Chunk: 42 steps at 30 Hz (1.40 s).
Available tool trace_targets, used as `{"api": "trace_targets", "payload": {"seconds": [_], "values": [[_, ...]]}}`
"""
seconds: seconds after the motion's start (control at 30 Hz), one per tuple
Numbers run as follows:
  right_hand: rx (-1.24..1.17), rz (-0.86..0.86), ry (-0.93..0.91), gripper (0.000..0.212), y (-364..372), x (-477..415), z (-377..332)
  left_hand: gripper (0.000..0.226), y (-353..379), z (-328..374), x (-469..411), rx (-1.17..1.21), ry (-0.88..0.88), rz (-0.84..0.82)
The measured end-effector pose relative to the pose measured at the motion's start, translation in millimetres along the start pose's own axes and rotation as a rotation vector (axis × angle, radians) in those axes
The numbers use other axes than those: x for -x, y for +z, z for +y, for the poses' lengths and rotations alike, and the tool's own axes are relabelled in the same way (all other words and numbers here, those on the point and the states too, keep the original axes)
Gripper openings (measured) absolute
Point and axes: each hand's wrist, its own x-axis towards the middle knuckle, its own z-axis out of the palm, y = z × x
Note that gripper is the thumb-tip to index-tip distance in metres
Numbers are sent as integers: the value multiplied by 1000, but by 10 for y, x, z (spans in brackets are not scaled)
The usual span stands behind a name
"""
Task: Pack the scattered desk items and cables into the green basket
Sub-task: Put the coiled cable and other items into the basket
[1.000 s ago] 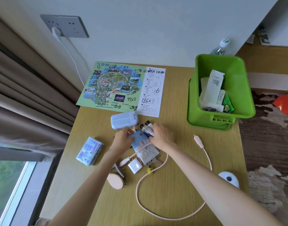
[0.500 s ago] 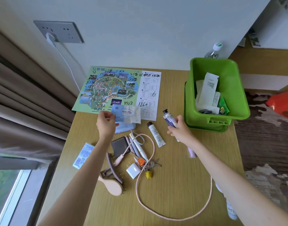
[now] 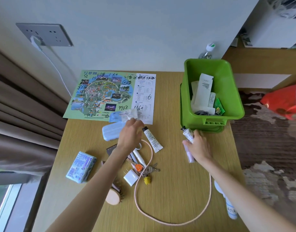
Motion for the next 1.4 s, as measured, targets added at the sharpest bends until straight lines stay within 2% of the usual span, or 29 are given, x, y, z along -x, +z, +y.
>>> {"api": "trace_targets", "payload": {"seconds": [0.17,0.23,0.3,0.4,0.5,0.6,0.73,0.9,1.0,1.13,1.27,1.4], "values": [[115,-47,35,47,7,126,14,64,225,79,-21,-284,284,-227],[133,-70,46,51,41,177,-5,62,314,51,-15,-373,337,-309],[145,-87,48,51,75,227,-38,51,385,17,-13,-452,377,-343],[164,-92,31,40,91,291,-93,40,428,3,-64,-590,455,-331],[91,-78,-18,31,17,314,-157,43,415,36,-135,-645,462,-357],[1,-2,-115,26,-166,290,-288,49,376,93,-172,-531,376,-354],[-129,106,-251,28,-541,225,-549,36,158,313,-268,-211,231,-268],[-257,212,-360,29,-1123,5,-799,27,-235,763,-548,72,225,-87],[-298,291,-317,27,-1435,-313,-806,28,-425,1067,-772,195,192,-19],[-374,316,-117,24,-1644,-878,-664,35,-538,1369,-1043,388,79,-39],[-406,193,69,28,-1533,-1332,-568,34,-474,1507,-1283,402,4,-59],[-401,40,106,35,-1265,-1586,-580,31,-369,1585,-1483,406,-65,-86]]}}
